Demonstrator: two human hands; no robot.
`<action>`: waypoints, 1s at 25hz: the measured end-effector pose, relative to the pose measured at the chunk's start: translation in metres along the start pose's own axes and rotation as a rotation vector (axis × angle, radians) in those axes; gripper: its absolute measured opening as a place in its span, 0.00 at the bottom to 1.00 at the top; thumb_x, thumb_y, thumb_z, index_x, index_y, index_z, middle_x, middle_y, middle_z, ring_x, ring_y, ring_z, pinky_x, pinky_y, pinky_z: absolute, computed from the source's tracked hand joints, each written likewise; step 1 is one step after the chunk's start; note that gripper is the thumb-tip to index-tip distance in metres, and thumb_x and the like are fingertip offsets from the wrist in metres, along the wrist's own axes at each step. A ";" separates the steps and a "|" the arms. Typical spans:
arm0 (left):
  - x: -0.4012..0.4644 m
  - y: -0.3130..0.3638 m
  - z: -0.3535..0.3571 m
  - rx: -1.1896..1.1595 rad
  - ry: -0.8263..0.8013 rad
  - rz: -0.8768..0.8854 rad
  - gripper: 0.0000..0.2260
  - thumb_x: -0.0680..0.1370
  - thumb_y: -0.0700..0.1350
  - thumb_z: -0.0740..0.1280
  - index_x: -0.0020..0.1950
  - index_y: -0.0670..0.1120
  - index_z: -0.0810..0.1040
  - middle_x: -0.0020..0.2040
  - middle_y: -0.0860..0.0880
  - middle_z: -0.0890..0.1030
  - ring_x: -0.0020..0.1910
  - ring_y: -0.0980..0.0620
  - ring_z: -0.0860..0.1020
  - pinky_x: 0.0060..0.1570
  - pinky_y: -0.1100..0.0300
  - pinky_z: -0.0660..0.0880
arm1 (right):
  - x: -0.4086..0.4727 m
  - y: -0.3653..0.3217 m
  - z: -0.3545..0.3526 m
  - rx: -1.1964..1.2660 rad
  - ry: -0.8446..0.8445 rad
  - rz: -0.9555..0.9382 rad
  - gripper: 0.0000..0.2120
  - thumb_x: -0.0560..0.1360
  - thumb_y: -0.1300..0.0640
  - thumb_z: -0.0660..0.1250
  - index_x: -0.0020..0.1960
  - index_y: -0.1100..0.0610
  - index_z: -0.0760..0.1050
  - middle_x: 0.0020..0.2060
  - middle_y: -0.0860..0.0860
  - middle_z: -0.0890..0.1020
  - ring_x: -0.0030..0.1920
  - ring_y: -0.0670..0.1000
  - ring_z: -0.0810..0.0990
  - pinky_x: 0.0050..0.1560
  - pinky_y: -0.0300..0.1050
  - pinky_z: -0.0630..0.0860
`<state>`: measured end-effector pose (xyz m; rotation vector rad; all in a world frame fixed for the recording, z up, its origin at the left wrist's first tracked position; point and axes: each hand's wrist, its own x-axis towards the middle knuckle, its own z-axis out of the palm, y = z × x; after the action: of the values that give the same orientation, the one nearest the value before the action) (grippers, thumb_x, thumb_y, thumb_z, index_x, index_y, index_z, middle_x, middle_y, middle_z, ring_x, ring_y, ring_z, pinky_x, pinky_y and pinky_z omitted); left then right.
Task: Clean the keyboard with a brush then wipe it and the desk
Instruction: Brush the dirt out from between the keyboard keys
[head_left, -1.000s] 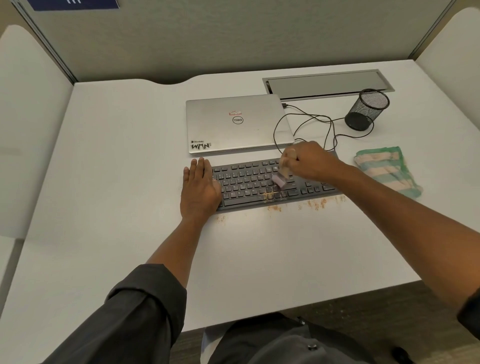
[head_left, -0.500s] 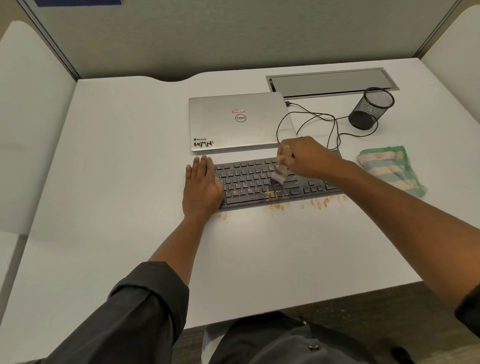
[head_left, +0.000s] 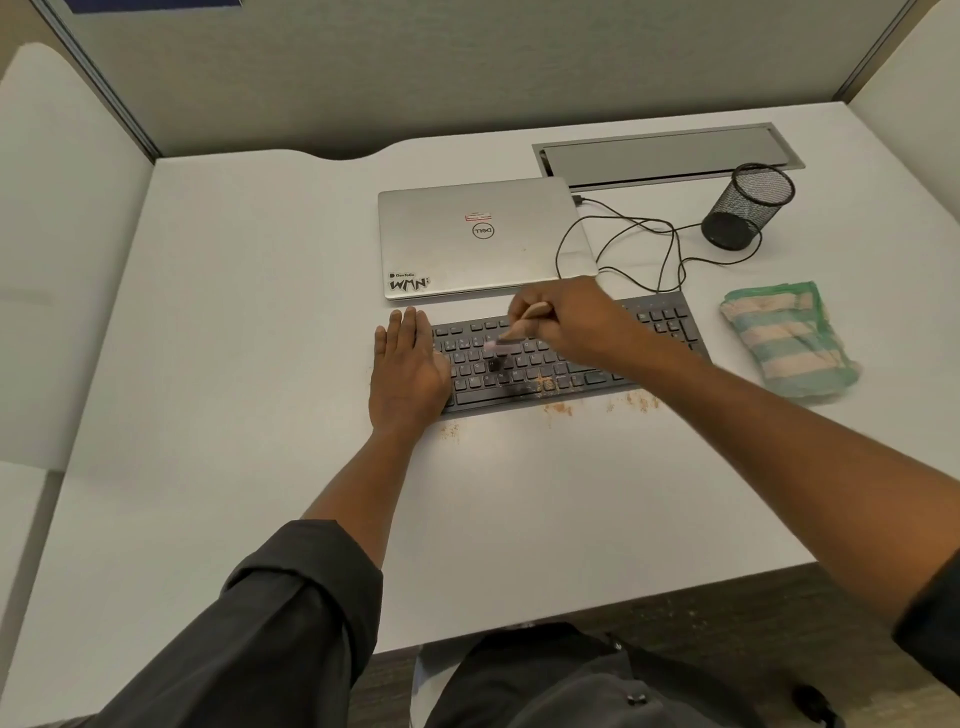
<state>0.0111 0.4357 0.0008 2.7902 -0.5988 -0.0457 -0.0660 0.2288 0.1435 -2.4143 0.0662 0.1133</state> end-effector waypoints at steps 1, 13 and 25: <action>0.000 0.000 0.000 -0.001 -0.001 0.002 0.30 0.80 0.47 0.50 0.81 0.38 0.56 0.82 0.40 0.57 0.82 0.43 0.51 0.81 0.48 0.44 | 0.001 -0.005 0.011 0.021 0.000 -0.023 0.02 0.75 0.58 0.71 0.45 0.52 0.82 0.38 0.44 0.83 0.40 0.39 0.79 0.40 0.33 0.72; -0.001 0.002 -0.003 -0.015 -0.002 -0.003 0.32 0.78 0.49 0.47 0.81 0.38 0.56 0.82 0.41 0.58 0.82 0.43 0.51 0.81 0.48 0.44 | -0.018 -0.010 0.020 -0.062 0.118 0.113 0.03 0.75 0.59 0.70 0.45 0.55 0.82 0.34 0.43 0.80 0.33 0.38 0.75 0.33 0.30 0.66; 0.000 0.002 -0.007 -0.023 -0.035 -0.006 0.32 0.78 0.48 0.48 0.81 0.37 0.56 0.81 0.40 0.59 0.82 0.42 0.51 0.81 0.48 0.44 | -0.075 -0.009 0.083 0.165 0.478 0.183 0.04 0.75 0.62 0.67 0.48 0.55 0.79 0.41 0.43 0.80 0.40 0.41 0.77 0.37 0.34 0.70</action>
<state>0.0109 0.4359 0.0076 2.7743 -0.5951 -0.1025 -0.1450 0.2916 0.0950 -2.2168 0.4951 -0.3745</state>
